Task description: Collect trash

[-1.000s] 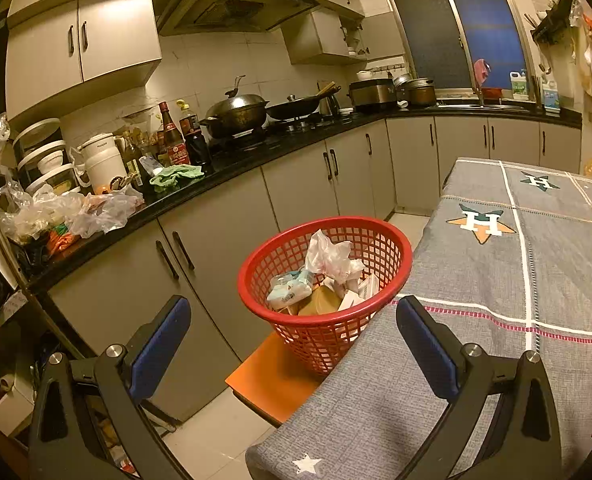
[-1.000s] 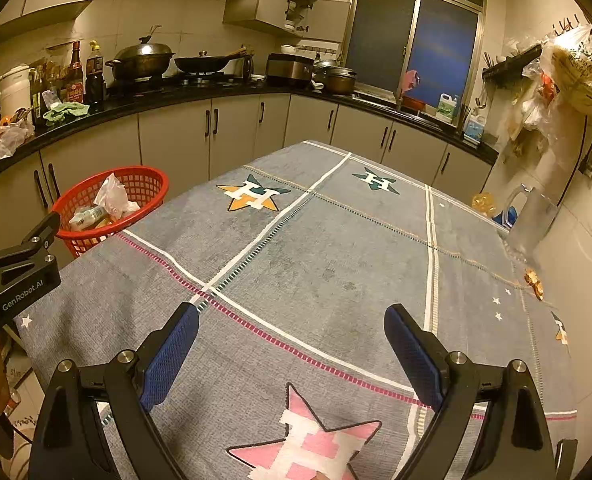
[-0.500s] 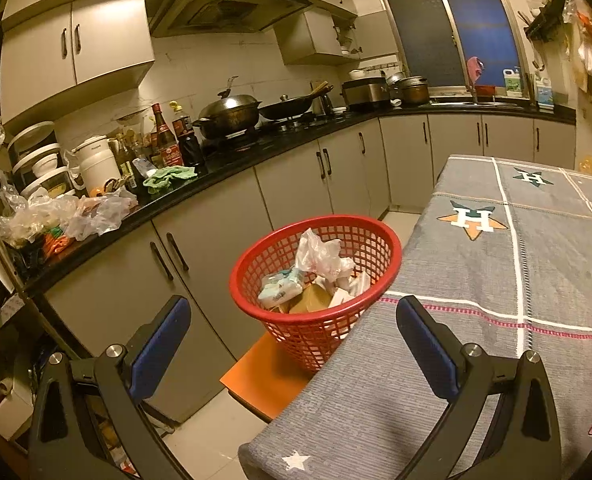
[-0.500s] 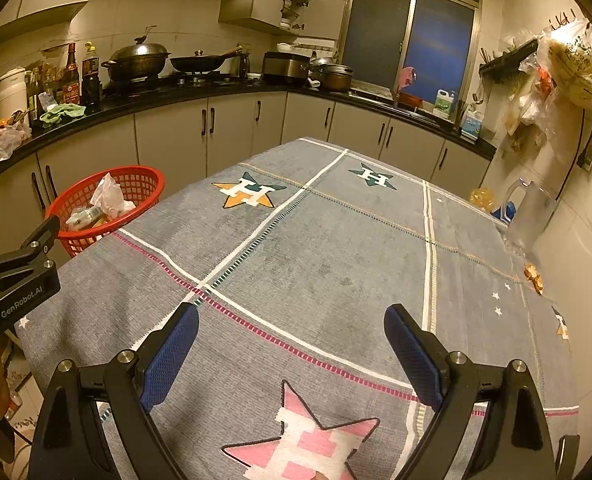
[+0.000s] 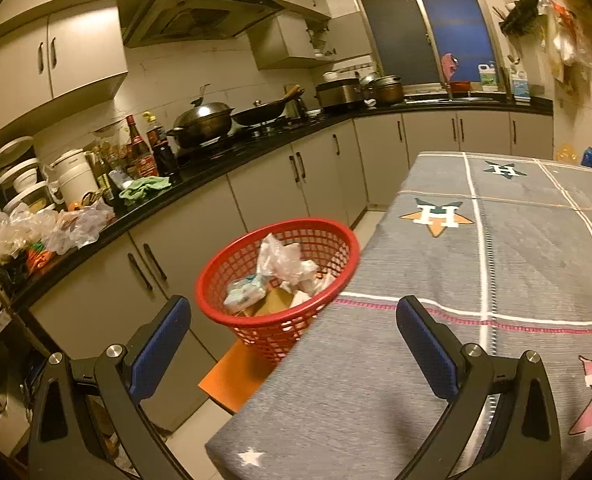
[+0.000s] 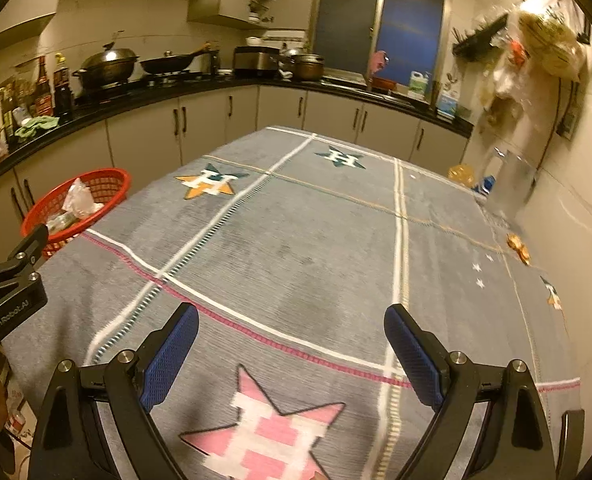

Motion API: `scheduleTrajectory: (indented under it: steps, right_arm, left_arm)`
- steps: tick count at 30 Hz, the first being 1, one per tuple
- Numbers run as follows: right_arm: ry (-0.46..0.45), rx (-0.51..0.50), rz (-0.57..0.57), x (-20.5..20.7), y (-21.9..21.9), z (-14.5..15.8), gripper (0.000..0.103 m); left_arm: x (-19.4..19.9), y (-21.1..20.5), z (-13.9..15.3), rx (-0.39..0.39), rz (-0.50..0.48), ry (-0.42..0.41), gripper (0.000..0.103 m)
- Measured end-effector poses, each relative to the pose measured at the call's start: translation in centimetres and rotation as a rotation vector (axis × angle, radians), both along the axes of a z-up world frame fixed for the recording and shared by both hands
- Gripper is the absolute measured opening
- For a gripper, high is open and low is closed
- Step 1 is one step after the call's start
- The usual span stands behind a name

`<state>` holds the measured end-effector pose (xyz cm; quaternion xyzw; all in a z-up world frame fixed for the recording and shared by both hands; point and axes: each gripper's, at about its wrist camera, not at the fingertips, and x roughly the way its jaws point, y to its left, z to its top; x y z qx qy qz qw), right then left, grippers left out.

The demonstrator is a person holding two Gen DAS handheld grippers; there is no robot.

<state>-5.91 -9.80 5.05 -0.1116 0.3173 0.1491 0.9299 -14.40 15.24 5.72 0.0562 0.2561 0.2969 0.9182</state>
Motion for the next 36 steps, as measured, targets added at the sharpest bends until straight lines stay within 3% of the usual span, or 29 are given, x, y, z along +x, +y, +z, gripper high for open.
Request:
scheduleTrajectory:
  steps: [7, 36]
  right_arm:
    - [0.015, 0.017, -0.041, 0.6, -1.6, -0.3, 0.096]
    - [-0.004, -0.006, -0.002, -0.3, -0.1, -0.1, 0.096]
  left_arm:
    - [0.5, -0.9, -0.4, 0.007, -0.027, 0.015, 0.102]
    - [0.4, -0.7, -0.6, -0.001, -0.025, 0.017, 0.102]
